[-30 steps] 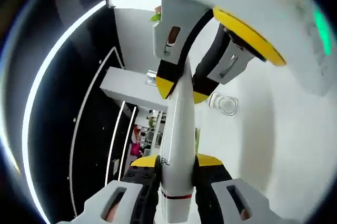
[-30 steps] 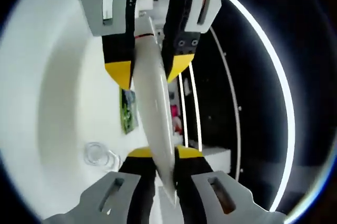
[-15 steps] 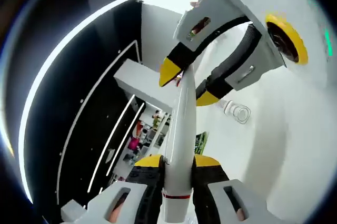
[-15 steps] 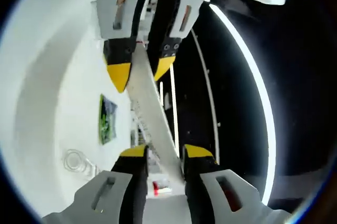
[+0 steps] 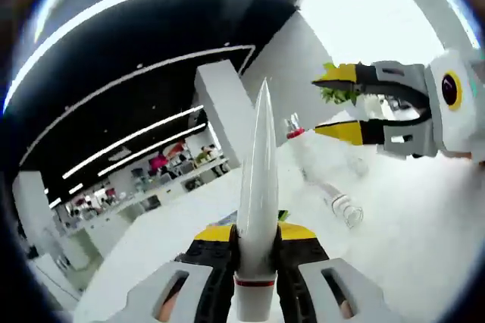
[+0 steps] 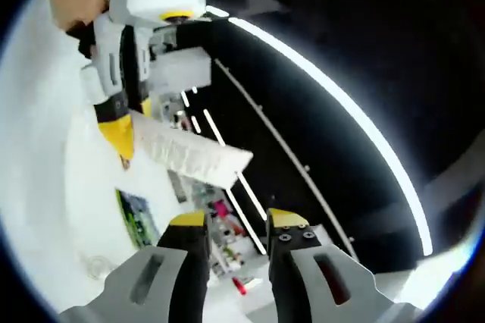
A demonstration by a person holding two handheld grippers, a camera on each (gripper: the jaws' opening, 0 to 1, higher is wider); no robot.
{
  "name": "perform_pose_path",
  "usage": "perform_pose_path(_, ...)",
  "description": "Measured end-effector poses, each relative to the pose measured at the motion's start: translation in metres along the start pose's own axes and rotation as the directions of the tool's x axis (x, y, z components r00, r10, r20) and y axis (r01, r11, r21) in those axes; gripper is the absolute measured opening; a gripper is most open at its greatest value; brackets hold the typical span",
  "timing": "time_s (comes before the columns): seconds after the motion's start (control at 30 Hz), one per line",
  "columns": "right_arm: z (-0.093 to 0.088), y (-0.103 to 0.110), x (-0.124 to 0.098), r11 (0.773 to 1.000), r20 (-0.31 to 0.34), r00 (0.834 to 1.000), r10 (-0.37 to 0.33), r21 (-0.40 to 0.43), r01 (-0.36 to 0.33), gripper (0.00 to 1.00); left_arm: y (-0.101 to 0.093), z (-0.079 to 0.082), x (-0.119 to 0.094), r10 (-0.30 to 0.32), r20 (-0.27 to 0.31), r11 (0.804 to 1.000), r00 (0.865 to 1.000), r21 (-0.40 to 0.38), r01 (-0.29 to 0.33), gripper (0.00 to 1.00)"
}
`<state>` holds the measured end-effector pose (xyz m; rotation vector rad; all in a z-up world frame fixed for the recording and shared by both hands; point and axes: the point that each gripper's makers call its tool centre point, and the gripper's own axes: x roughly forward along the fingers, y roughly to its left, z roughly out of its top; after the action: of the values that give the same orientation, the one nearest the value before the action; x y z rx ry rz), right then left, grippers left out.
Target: Arrange the skincare products in the storage area until every visible bottle or jar stands upright without overlapping.
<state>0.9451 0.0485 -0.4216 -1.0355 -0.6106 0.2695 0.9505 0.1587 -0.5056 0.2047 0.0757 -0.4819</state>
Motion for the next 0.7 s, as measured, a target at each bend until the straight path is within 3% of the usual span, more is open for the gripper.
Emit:
perform_pose_path(0.07,-0.008,0.002,0.004,0.997,-0.014,1.0,0.018,0.08,-0.017,0.27,0.0,-0.001,0.001,-0.056,0.018,0.991,0.998,-0.118,0.058,0.17)
perform_pose_path(0.1,-0.01,0.005,0.003,0.993,-0.02,0.999,0.033,0.115,-0.03,0.26,-0.001,0.0,0.002,-0.116,0.055,0.964,0.992,-0.233,0.125,0.17)
perform_pose_path(0.13,-0.011,0.007,0.002,0.986,-0.019,0.999,0.048,0.161,-0.044,0.25,-0.001,0.001,0.002,-0.142,0.077,0.942,0.987,-0.297,0.159,0.17)
perform_pose_path(0.2,-0.012,0.008,0.002,0.97,-0.018,0.998,0.062,0.236,-0.056,0.22,-0.003,0.006,0.001,-0.22,0.158,0.864,0.963,-0.427,0.267,0.17)
perform_pose_path(0.23,-0.013,0.009,0.002,0.951,-0.007,0.997,0.074,0.303,-0.069,0.22,-0.004,0.01,-0.001,-0.249,0.208,0.821,0.946,-0.473,0.321,0.17)
perform_pose_path(0.27,-0.013,0.009,0.003,0.933,0.006,0.997,0.077,0.351,-0.074,0.22,-0.005,0.012,-0.003,-0.265,0.236,0.795,0.935,-0.495,0.35,0.17)
perform_pose_path(0.37,-0.005,0.009,0.004,0.853,0.072,0.994,0.078,0.512,-0.104,0.21,-0.009,0.017,-0.004,-0.306,0.299,0.747,0.904,-0.514,0.422,0.17)
perform_pose_path(0.4,-0.003,0.009,0.004,0.831,0.095,0.992,0.079,0.544,-0.118,0.21,-0.01,0.017,-0.004,-0.312,0.306,0.737,0.899,-0.52,0.433,0.17)
perform_pose_path(0.43,-0.001,0.01,0.003,0.783,0.116,0.99,0.082,0.607,-0.136,0.2,-0.014,0.019,-0.005,-0.334,0.326,0.71,0.884,-0.529,0.464,0.17)
perform_pose_path(0.47,0.003,0.015,0.003,0.744,0.144,0.983,0.115,0.644,-0.181,0.18,-0.021,0.022,-0.008,-0.37,0.358,0.668,0.857,-0.538,0.513,0.17)
perform_pose_path(0.5,0.007,0.022,0.002,0.707,0.179,0.971,0.161,0.665,-0.24,0.17,-0.026,0.025,-0.009,-0.392,0.379,0.645,0.838,-0.537,0.544,0.17)
perform_pose_path(0.53,0.01,0.026,0.0,0.621,0.202,0.961,0.191,0.733,-0.277,0.16,-0.032,0.028,-0.011,-0.425,0.402,0.622,0.811,-0.522,0.584,0.17)
perform_pose_path(0.57,0.015,0.026,0.0,0.55,0.245,0.949,0.197,0.774,-0.314,0.15,-0.033,0.028,-0.011,-0.43,0.401,0.624,0.809,-0.515,0.587,0.17)
perform_pose_path(0.6,0.019,0.026,-0.001,0.474,0.288,0.937,0.198,0.808,-0.349,0.15,-0.044,0.031,-0.017,-0.466,0.411,0.615,0.783,-0.485,0.621,0.17)
perform_pose_path(0.63,0.026,0.023,-0.003,0.329,0.347,0.92,0.181,0.86,-0.389,0.16,-0.048,0.032,-0.019,-0.486,0.416,0.605,0.769,-0.474,0.639,0.17)
perform_pose_path(0.67,0.028,0.021,-0.005,0.232,0.381,0.908,0.173,0.881,-0.413,0.2,-0.056,0.035,-0.023,-0.514,0.425,0.581,0.746,-0.468,0.666,0.17)
perform_pose_path(0.7,0.031,0.019,-0.007,0.157,0.42,0.891,0.17,0.882,-0.445,0.23,-0.06,0.036,-0.024,-0.529,0.43,0.566,0.732,-0.464,0.682,0.17)
